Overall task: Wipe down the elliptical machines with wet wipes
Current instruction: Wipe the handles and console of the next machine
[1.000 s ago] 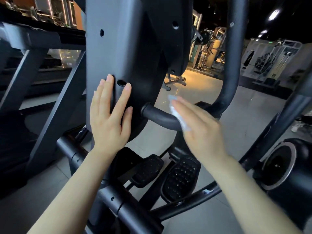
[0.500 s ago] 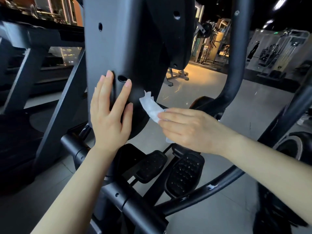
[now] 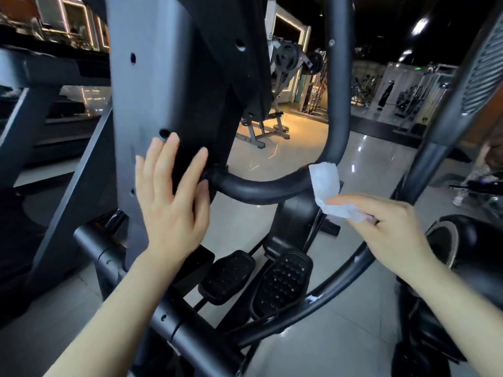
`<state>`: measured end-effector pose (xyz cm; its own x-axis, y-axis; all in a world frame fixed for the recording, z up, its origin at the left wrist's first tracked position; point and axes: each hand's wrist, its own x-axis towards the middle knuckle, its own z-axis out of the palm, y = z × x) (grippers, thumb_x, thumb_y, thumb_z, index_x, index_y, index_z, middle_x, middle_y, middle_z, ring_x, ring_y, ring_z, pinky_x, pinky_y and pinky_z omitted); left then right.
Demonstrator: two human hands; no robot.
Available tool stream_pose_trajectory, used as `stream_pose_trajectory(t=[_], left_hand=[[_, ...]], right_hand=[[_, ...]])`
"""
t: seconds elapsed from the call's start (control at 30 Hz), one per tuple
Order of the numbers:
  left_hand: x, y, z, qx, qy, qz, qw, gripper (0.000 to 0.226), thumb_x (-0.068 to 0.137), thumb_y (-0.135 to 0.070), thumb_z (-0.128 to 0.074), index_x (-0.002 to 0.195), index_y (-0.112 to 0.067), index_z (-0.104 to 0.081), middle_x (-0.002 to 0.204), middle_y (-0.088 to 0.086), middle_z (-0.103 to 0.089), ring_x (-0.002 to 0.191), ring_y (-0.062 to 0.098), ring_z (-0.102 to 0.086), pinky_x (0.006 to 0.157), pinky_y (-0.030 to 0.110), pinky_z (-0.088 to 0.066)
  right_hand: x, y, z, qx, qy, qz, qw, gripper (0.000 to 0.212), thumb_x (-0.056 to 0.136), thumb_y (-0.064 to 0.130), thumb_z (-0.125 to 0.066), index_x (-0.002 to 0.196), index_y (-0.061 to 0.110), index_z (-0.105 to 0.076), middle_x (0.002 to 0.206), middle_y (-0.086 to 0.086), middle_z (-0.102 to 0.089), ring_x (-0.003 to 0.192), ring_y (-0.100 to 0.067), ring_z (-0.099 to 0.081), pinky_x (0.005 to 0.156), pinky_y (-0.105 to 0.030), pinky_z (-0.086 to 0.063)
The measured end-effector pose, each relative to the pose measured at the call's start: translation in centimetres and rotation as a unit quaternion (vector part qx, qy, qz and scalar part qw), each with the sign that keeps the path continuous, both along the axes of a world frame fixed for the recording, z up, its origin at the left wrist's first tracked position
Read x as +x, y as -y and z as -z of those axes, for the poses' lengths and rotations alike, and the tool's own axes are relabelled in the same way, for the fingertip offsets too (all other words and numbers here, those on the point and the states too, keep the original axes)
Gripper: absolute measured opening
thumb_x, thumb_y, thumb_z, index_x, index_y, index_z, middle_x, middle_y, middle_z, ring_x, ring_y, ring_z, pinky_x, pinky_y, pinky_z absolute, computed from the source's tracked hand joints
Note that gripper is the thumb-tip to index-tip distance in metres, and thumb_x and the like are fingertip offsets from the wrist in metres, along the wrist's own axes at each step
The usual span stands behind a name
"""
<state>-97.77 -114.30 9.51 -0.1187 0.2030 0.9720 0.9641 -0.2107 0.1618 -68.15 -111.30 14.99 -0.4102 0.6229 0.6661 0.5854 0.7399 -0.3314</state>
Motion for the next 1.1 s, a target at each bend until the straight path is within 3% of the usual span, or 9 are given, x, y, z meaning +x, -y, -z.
stream_pose_trajectory(t=[0.1, 0.2, 0.27, 0.4, 0.6, 0.73, 0.83, 0.97, 1.1], left_hand=[[5.9, 1.8, -1.1, -0.08, 0.009, 0.246, 0.966, 0.037, 0.095, -0.02, -0.058, 0.13, -0.01, -0.057, 0.139, 0.011, -0.052, 0.136, 0.022, -0.043, 0.114, 0.037, -0.032], [9.5, 2.8, -2.5, -0.255, 0.169, 0.442, 0.843, 0.05, 0.091, -0.033, -0.065, 0.137, -0.033, -0.046, 0.135, -0.017, -0.053, 0.13, -0.002, -0.045, 0.105, 0.014, -0.034], [10.0, 3.1, -2.6, -0.317, 0.293, 0.498, 0.752, 0.055, 0.088, -0.031, -0.071, 0.135, -0.039, -0.044, 0.122, -0.016, -0.062, 0.119, -0.003, -0.055, 0.094, 0.012, -0.042], [9.5, 4.2, -2.9, -0.307, 0.416, 0.522, 0.679, 0.027, 0.079, -0.016, -0.074, 0.106, -0.014, -0.068, 0.092, -0.005, -0.073, 0.083, 0.006, -0.068, 0.069, 0.017, -0.052], [8.1, 4.8, -2.0, -0.27, 0.467, 0.456, 0.708, 0.011, 0.076, -0.032, -0.081, 0.08, -0.025, -0.073, 0.083, 0.002, -0.071, 0.078, 0.018, -0.066, 0.068, 0.031, -0.049], [7.7, 5.4, -2.0, -0.252, 0.462, 0.41, 0.745, 0.009, 0.08, -0.03, -0.071, 0.071, -0.029, -0.072, 0.073, -0.004, -0.068, 0.072, 0.013, -0.062, 0.065, 0.03, -0.046], [7.3, 5.3, -1.8, -0.233, 0.453, 0.352, 0.785, 0.016, 0.084, -0.031, -0.072, 0.07, -0.031, -0.067, 0.065, -0.012, -0.06, 0.067, 0.008, -0.054, 0.064, 0.029, -0.042], [8.6, 5.4, -2.5, -0.224, 0.377, 0.252, 0.862, 0.019, 0.088, -0.021, -0.071, 0.076, -0.024, -0.057, 0.065, -0.016, -0.059, 0.059, -0.001, -0.05, 0.056, 0.012, -0.038], [9.7, 6.0, -2.9, -0.279, 0.359, 0.354, 0.818, 0.025, 0.096, -0.045, -0.057, 0.088, -0.025, -0.069, 0.08, -0.014, -0.072, 0.073, 0.002, -0.066, 0.066, 0.021, -0.052]], right_hand=[[-1.5, 1.9, -0.2, -0.164, -0.197, -0.033, 0.966, 0.028, 0.09, 0.02, -0.066, 0.079, 0.044, -0.075, 0.083, 0.019, -0.073, 0.076, -0.002, -0.065, 0.072, -0.015, -0.047], [-2.8, 3.0, -0.6, -0.286, -0.324, -0.082, 0.898, 0.016, 0.08, 0.032, -0.062, 0.083, 0.024, -0.075, 0.083, 0.003, -0.074, 0.081, -0.012, -0.069, 0.073, -0.023, -0.055], [-3.2, 3.2, -0.3, -0.325, -0.373, -0.094, 0.864, 0.027, 0.078, 0.035, -0.062, 0.092, 0.014, -0.073, 0.089, -0.005, -0.074, 0.087, -0.02, -0.069, 0.078, -0.032, -0.055], [-3.6, 4.0, 0.7, -0.355, -0.41, -0.083, 0.836, 0.035, 0.082, 0.034, -0.06, 0.101, 0.007, -0.069, 0.094, -0.009, -0.073, 0.092, -0.024, -0.069, 0.081, -0.034, -0.054], [-4.4, 5.0, 2.8, -0.314, -0.396, -0.054, 0.861, 0.011, 0.088, 0.015, -0.067, 0.097, 0.016, -0.073, 0.092, -0.005, -0.075, 0.088, -0.022, -0.071, 0.078, -0.034, -0.057], [-4.7, 5.4, 3.5, -0.296, -0.395, -0.029, 0.869, 0.024, 0.085, 0.0, -0.068, 0.091, 0.023, -0.07, 0.081, 0.007, -0.074, 0.075, -0.008, -0.069, 0.066, -0.021, -0.053], [-5.1, 5.6, 4.0, -0.279, -0.367, 0.007, 0.887, 0.041, 0.083, -0.006, -0.063, 0.093, 0.033, -0.069, 0.093, 0.008, -0.072, 0.087, -0.009, -0.067, 0.073, -0.024, -0.052], [-7.3, 6.9, 4.5, -0.253, -0.355, 0.033, 0.899, 0.016, 0.077, 0.036, -0.064, 0.092, 0.041, -0.063, 0.097, 0.018, -0.066, 0.095, -0.001, -0.059, 0.078, -0.022, -0.043], [-9.3, 7.9, 4.6, -0.213, -0.362, 0.0, 0.907, 0.027, 0.075, 0.061, -0.059, 0.099, 0.049, -0.063, 0.106, 0.022, -0.066, 0.104, 0.002, -0.061, 0.087, -0.024, -0.048]])
